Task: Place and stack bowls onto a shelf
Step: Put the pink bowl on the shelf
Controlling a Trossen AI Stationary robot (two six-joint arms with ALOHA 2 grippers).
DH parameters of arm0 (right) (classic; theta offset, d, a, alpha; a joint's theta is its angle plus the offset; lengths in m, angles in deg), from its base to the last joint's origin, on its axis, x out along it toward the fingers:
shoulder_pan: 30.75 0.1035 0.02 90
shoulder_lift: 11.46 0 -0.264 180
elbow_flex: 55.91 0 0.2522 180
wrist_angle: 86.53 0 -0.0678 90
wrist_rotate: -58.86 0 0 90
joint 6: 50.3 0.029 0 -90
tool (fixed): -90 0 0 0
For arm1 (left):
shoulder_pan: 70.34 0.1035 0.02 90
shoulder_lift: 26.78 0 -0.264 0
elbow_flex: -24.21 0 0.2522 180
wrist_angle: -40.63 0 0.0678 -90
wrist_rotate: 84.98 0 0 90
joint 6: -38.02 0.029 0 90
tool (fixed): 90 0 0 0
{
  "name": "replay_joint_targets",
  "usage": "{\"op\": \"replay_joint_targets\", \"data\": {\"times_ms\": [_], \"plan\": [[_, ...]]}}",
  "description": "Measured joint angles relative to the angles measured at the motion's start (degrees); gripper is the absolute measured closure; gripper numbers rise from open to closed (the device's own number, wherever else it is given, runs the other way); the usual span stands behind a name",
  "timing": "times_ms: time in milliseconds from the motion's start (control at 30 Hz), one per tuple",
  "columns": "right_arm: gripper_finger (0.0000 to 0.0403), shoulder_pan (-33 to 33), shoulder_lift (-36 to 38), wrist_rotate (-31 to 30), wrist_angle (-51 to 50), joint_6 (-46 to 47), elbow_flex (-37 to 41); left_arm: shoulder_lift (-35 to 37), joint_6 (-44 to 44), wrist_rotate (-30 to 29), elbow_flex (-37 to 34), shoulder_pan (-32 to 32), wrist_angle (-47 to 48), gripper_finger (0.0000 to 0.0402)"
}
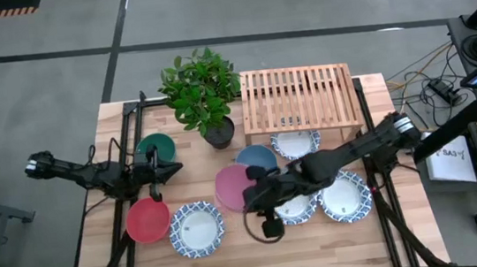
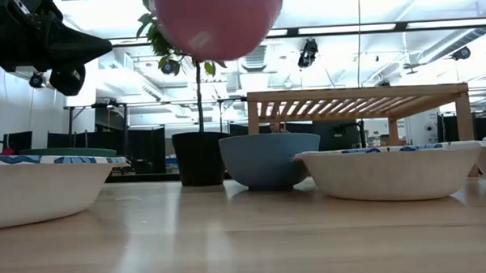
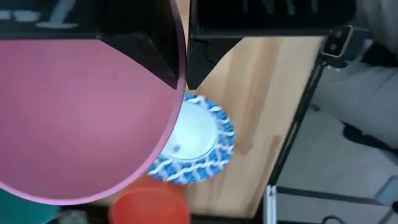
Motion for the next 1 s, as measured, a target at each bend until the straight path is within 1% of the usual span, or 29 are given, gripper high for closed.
{"op": "replay_joint_targets", "data": {"times_ms": [133,200,367,433,467,633,833,1000], "plan": [[0.0394,-0.06,3.34,-6.23,-9.19,-2.08,-1.6,-0.1,0.0,0.0,0.0,0.0,0.02,0.0402],[0.0394,-0.52,5.04,-10.47,-15.21,-2.11,-2.29,-0.23,0.0,0.0,0.0,0.0,0.0,0.0402],[0.0394,-2.8,9.79,-21.51,-26.26,-2.05,-2.64,-0.67,0.0,-0.04,0.0,0.02,0.09,0.0402],[0.0394,-4.57,11.17,-24.21,-30.01,-2.02,-2.64,-0.82,0.0,-0.69,0.0,0.06,0.02,0.0402],[0.0394,-5.79,11.72,-24.58,-32.02,-2.03,-2.64,-0.93,0.0,-1.13,0.0,0.06,0.01,0.0402],[0.0394,-14.18,12.51,-23.9,-38.1,-2.66,-2.64,-1.58,0.0,-1.4,0.0,0.06,0.0,0.0402],[0.0394,-25.21,11.34,-17.41,-34.67,-10.53,-2.63,-2.24,0.0,-1.42,0.0,0.06,-0.01,0.0402],[0.0394,-34.08,9.89,-10.36,-31.55,-13.38,-2.62,-2.32,0.0,-1.44,0.0,0.06,0.0,0.0402]]}}
